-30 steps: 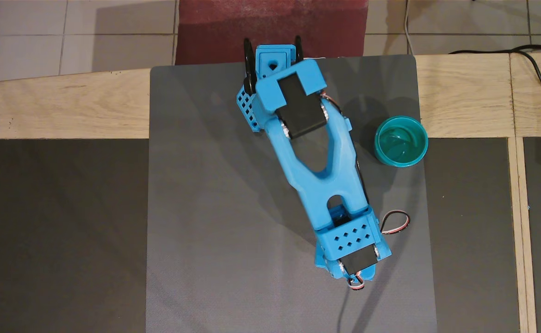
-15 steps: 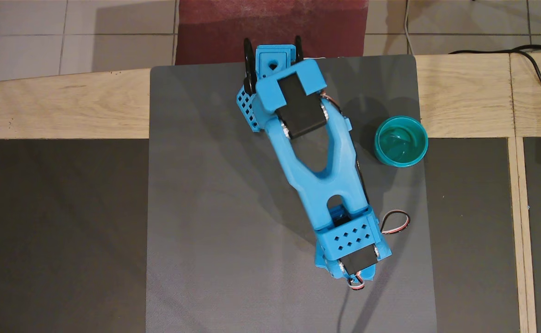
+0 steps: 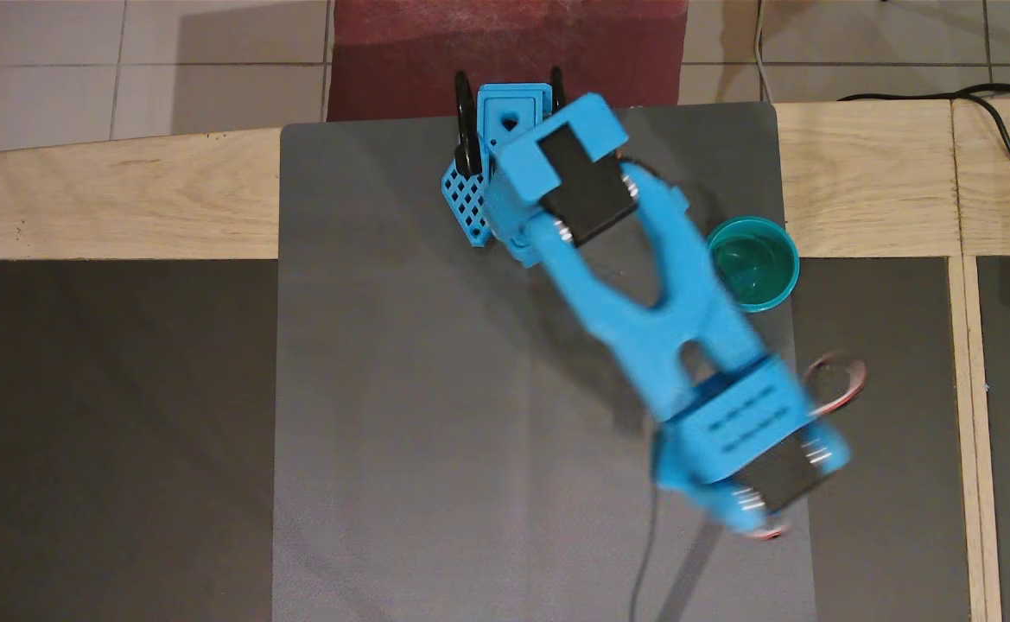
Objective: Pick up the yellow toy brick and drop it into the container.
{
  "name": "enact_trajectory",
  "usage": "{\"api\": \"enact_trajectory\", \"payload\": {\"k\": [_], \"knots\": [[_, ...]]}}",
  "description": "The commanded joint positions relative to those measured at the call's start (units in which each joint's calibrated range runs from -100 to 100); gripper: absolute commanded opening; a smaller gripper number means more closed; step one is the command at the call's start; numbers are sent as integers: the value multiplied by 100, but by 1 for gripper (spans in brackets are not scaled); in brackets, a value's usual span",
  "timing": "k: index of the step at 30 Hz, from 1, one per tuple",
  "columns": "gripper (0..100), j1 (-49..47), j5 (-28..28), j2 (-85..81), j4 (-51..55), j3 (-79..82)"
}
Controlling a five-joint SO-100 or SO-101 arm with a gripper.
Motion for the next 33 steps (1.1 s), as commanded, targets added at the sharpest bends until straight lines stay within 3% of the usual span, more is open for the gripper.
{"api": "enact_trajectory", "payload": {"k": [1, 7, 15, 29, 33], "knots": [[0, -437, -146, -139, 690, -843], [0, -1419, -507, -156, 1232, -1953], [0, -1976, -779, -974, 1232, -1863], [0, -2000, -799, -3183, 1232, 881], [0, -2456, -867, -3267, 1232, 1449]]}}
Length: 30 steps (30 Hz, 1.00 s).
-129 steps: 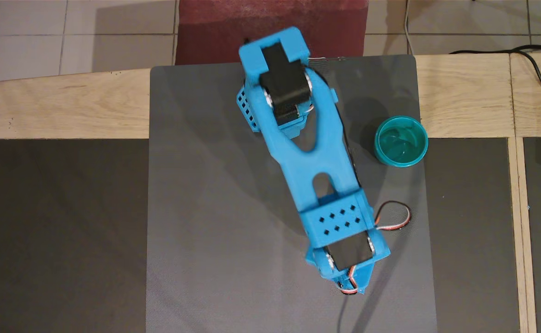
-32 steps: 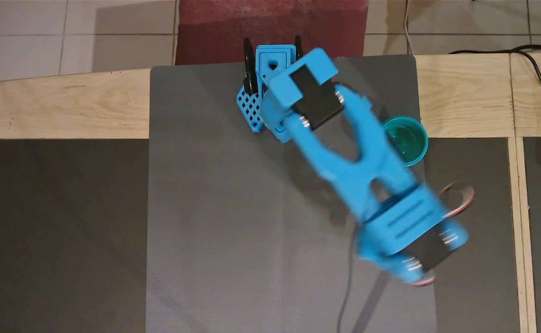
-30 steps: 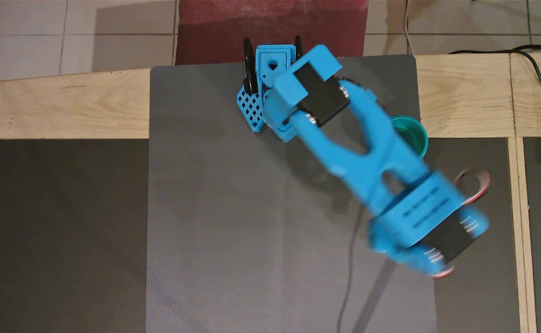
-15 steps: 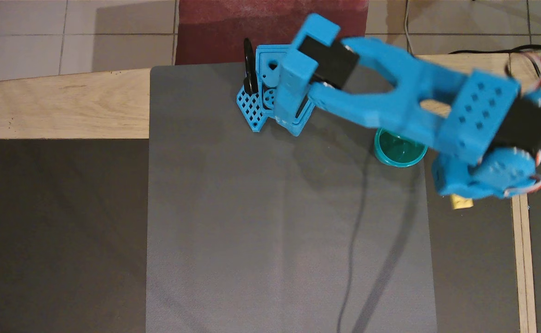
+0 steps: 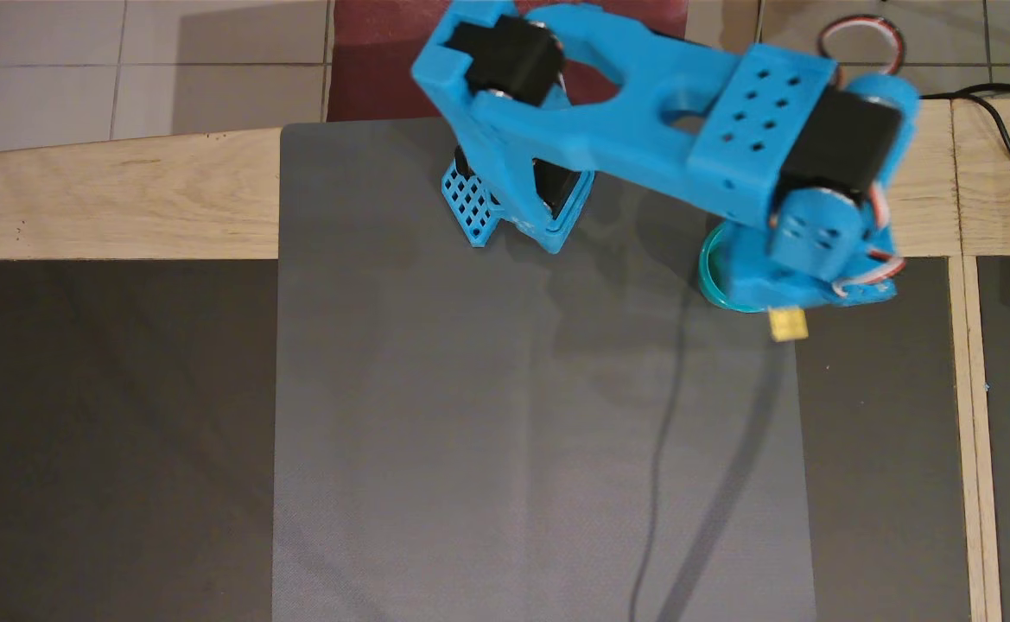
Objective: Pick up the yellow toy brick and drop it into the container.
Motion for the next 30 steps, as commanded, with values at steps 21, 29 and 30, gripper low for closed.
{"api": "enact_trajectory", "payload": {"k": [21, 29, 30], "knots": [[0, -885, -487, -156, -890, 1426], [5, -885, -503, -156, -944, 1435], [6, -885, -503, -156, -935, 1435]]}}
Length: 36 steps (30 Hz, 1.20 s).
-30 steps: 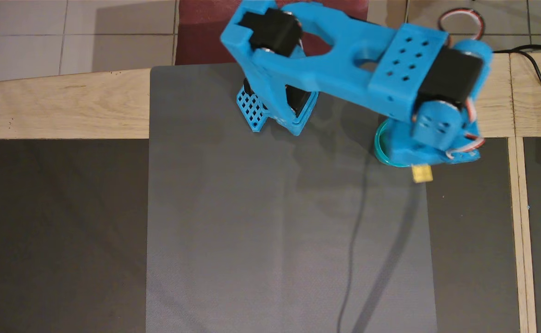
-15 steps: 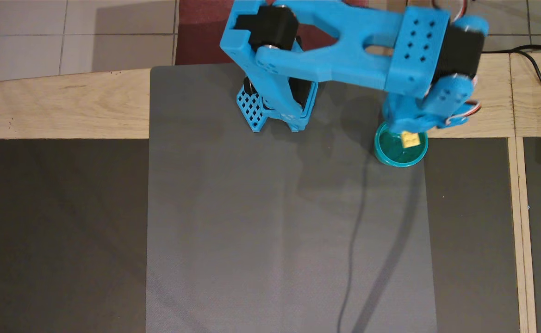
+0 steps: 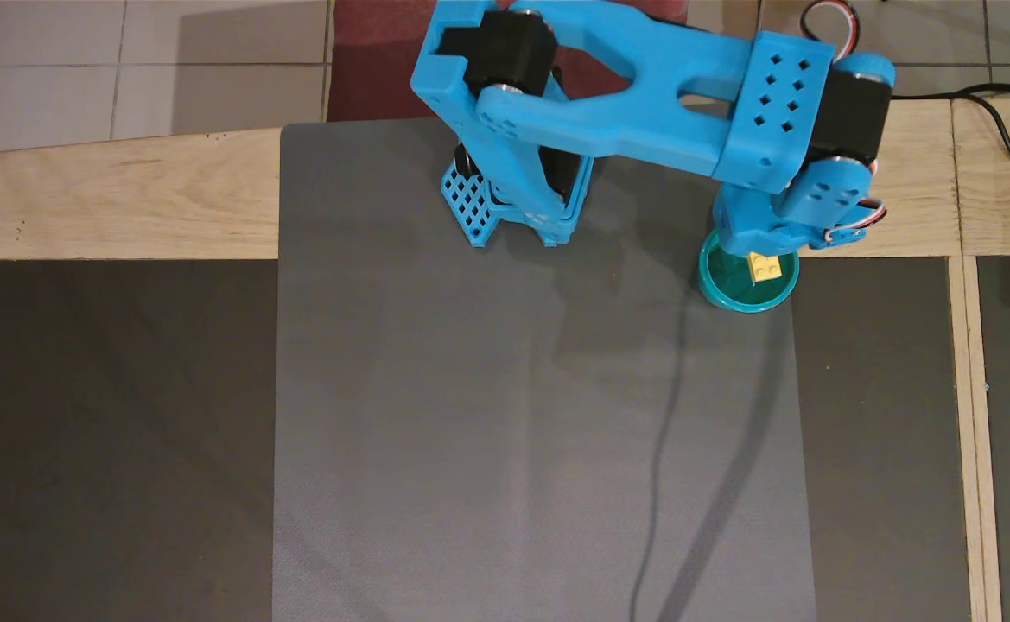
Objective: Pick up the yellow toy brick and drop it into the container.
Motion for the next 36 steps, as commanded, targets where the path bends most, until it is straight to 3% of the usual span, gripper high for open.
{"api": "enact_trajectory", "payload": {"k": [1, 9, 12, 16, 20, 26, 36], "knots": [[8, -39, 5, -139, -2, 12], [8, -39, 26, -139, 7, 12], [0, 7, 0, -232, -20, -15], [0, 317, -16, -241, 34, -277], [0, 1207, -246, -308, 167, -926], [0, 2917, -1035, -1236, 300, -1811], [0, 5369, -1124, -3225, 282, -1612]]}}
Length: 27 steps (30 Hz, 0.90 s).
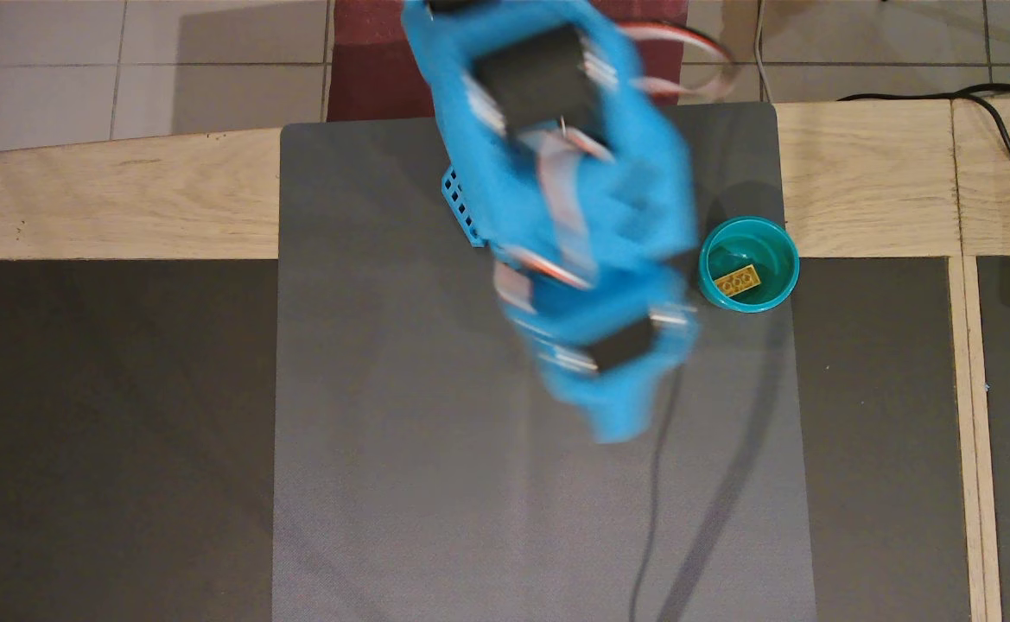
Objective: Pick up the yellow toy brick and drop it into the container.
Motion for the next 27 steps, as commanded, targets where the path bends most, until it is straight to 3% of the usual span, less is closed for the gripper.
{"api": "enact_trajectory", "payload": {"k": [1, 8, 18, 27], "knots": [[0, 712, -202, -580, -35, 73], [0, 1416, -464, -1643, -159, 1309], [0, 1416, -469, -3548, -2496, 5091], [0, 1207, -464, -5007, -3873, 7735]]}}
